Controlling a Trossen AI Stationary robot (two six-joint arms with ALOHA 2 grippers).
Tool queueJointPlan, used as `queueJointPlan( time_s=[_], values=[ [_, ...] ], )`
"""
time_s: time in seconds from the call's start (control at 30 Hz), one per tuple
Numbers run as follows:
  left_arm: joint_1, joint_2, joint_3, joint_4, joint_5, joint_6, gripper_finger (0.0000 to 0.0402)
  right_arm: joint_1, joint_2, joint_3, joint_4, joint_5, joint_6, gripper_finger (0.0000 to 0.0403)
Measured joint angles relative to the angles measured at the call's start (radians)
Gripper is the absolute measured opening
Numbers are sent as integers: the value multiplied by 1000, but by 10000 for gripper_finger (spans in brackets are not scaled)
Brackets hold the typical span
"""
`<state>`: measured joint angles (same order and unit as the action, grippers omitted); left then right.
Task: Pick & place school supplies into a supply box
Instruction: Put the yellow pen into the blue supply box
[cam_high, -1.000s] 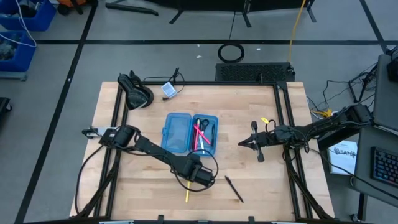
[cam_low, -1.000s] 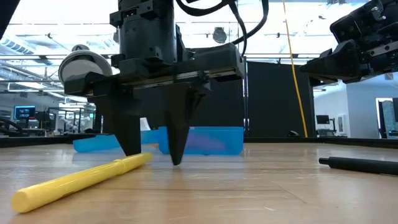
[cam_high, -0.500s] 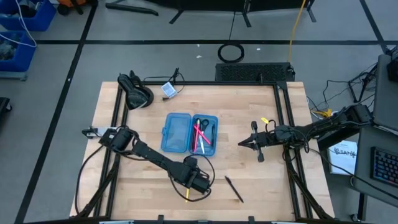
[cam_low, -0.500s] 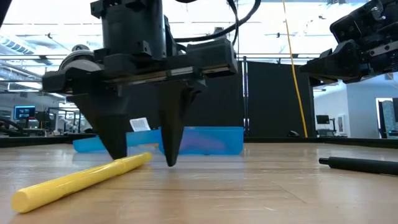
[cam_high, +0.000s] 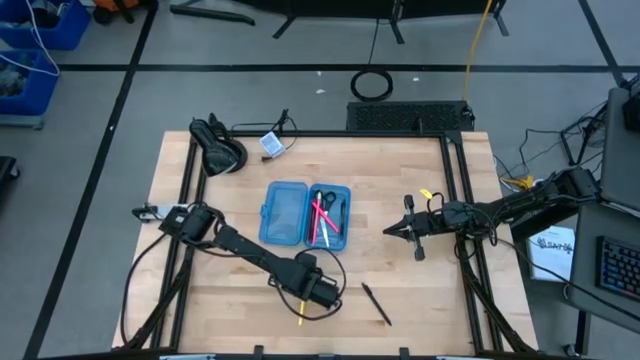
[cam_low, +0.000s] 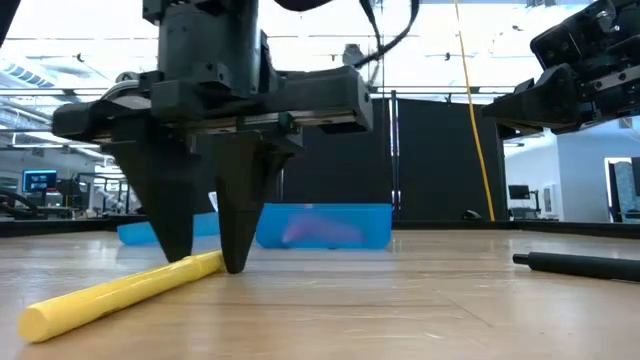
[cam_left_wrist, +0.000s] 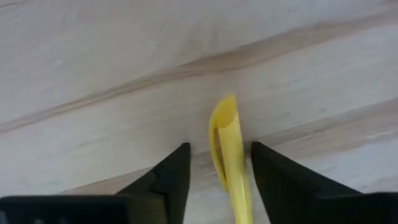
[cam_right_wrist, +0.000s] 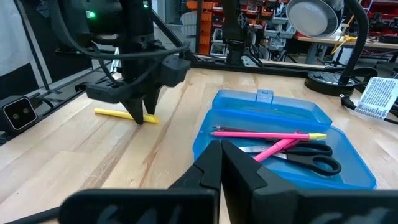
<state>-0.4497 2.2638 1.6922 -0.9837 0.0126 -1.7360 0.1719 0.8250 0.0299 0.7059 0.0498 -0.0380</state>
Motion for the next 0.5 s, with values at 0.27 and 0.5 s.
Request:
queueJointPlan(
  time_s=[0.27,0.5],
  values=[
    [19,41,7,30,55,79,104,0,0,0,-1,0,0,0],
    [15,41,7,33,36,105,97,0,0,0,0,0,-1,0]
  ],
)
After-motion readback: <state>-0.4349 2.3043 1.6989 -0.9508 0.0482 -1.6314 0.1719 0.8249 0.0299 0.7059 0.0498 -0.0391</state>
